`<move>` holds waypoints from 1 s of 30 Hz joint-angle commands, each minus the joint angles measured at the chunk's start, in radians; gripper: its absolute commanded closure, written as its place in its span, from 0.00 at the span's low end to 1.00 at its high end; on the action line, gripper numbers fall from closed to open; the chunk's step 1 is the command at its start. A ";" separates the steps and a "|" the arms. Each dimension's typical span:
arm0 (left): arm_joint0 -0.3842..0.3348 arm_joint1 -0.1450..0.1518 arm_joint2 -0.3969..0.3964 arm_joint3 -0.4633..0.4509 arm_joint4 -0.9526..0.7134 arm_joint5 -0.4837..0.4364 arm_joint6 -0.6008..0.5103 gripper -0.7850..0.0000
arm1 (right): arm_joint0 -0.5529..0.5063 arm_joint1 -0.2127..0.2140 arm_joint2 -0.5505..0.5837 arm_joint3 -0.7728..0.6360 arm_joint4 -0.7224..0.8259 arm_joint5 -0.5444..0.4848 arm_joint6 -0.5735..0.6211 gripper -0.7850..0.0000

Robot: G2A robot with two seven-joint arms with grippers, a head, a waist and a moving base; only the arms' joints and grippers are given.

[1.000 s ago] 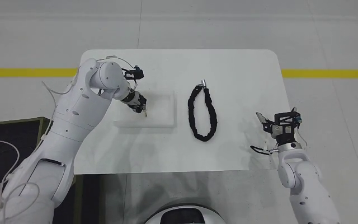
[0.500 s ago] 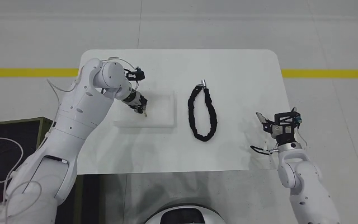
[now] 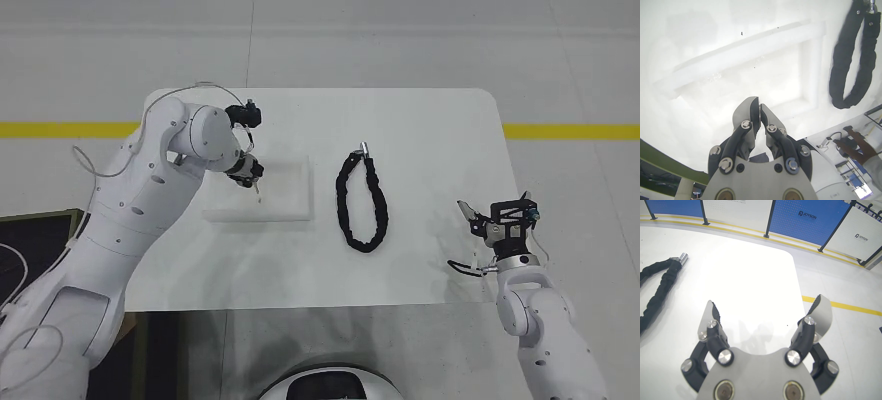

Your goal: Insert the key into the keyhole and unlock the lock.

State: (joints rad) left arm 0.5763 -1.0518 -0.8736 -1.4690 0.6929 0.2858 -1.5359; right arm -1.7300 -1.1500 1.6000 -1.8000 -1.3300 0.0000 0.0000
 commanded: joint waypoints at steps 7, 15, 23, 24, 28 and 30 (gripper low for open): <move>0.145 0.052 -0.256 -0.255 -0.148 0.078 0.130 1.00 | 0.000 0.000 0.000 0.000 0.000 0.000 0.000 0.00; 0.421 0.058 -0.573 -0.072 -0.830 -0.385 0.384 1.00 | 0.000 0.000 0.000 0.000 0.000 0.000 0.000 0.00; 0.432 0.050 -0.574 0.092 -1.054 -0.570 0.332 1.00 | 0.000 0.000 0.000 0.000 0.000 0.000 0.000 0.00; 0.432 0.050 -0.574 0.092 -1.054 -0.570 0.332 1.00 | 0.000 0.000 0.000 0.000 0.000 0.000 0.000 0.00; 0.432 0.050 -0.574 0.092 -1.054 -0.570 0.332 1.00 | 0.000 0.000 0.000 0.000 0.000 0.000 0.000 0.00; 0.432 0.050 -0.574 0.092 -1.054 -0.570 0.332 1.00 | 0.000 0.000 0.000 0.000 0.000 0.000 0.000 0.00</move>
State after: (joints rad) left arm 1.0084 -1.0019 -1.4472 -1.3769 -0.3607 -0.2840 -1.2037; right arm -1.7300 -1.1500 1.6000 -1.8000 -1.3300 0.0000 0.0000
